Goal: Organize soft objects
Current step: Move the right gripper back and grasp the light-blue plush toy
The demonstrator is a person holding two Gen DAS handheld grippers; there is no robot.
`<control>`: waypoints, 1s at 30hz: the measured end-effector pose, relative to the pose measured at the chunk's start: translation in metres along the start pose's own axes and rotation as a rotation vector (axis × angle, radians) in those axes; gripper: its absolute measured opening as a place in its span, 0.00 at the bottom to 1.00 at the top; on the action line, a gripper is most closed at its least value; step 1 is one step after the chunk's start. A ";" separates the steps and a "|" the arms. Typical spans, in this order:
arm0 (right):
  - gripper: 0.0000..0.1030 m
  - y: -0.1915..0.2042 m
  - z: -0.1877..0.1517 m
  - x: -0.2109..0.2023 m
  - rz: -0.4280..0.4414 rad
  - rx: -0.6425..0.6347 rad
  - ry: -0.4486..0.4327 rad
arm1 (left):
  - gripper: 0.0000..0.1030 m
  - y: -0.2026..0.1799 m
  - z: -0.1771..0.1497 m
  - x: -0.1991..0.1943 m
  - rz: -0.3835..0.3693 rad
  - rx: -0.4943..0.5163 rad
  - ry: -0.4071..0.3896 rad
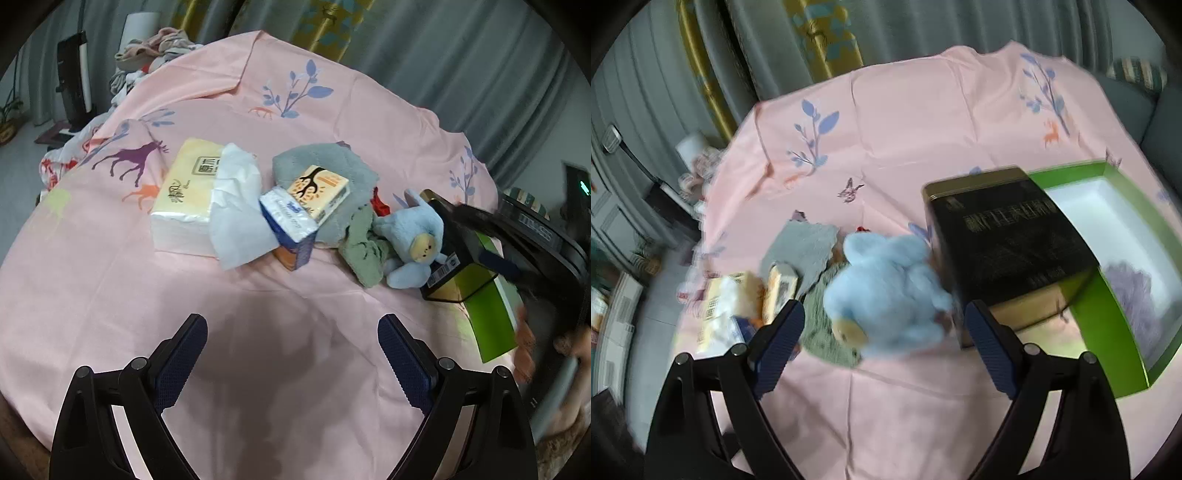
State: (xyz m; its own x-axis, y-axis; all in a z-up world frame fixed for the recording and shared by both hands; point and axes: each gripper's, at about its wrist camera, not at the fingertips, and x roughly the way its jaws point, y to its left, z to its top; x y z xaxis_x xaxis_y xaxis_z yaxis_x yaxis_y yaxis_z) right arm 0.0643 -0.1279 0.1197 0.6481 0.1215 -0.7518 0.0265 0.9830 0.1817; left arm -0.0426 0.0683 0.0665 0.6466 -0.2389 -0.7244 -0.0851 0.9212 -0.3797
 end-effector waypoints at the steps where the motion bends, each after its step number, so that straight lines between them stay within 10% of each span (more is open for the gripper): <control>1: 0.86 0.009 0.003 0.009 -0.032 -0.024 0.012 | 0.91 0.002 0.001 -0.001 0.007 -0.005 -0.001; 8: 0.85 0.034 0.008 0.047 -0.254 -0.143 0.038 | 0.91 0.013 0.003 -0.003 0.003 -0.025 -0.006; 16: 0.56 0.035 0.009 0.052 -0.227 -0.183 0.053 | 0.91 0.017 0.005 -0.003 -0.020 -0.051 -0.004; 26: 0.55 0.003 0.004 -0.027 0.240 0.004 0.077 | 0.91 0.019 0.006 -0.006 -0.048 -0.075 -0.012; 30: 0.55 -0.013 -0.020 -0.028 0.513 0.112 0.215 | 0.91 0.021 0.006 -0.005 -0.082 -0.097 -0.013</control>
State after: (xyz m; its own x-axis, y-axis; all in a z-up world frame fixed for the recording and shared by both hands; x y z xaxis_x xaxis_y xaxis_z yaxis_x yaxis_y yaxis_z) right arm 0.0306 -0.1415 0.1261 0.4296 0.6166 -0.6597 -0.1628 0.7715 0.6151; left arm -0.0436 0.0909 0.0656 0.6638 -0.3077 -0.6817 -0.1042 0.8645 -0.4917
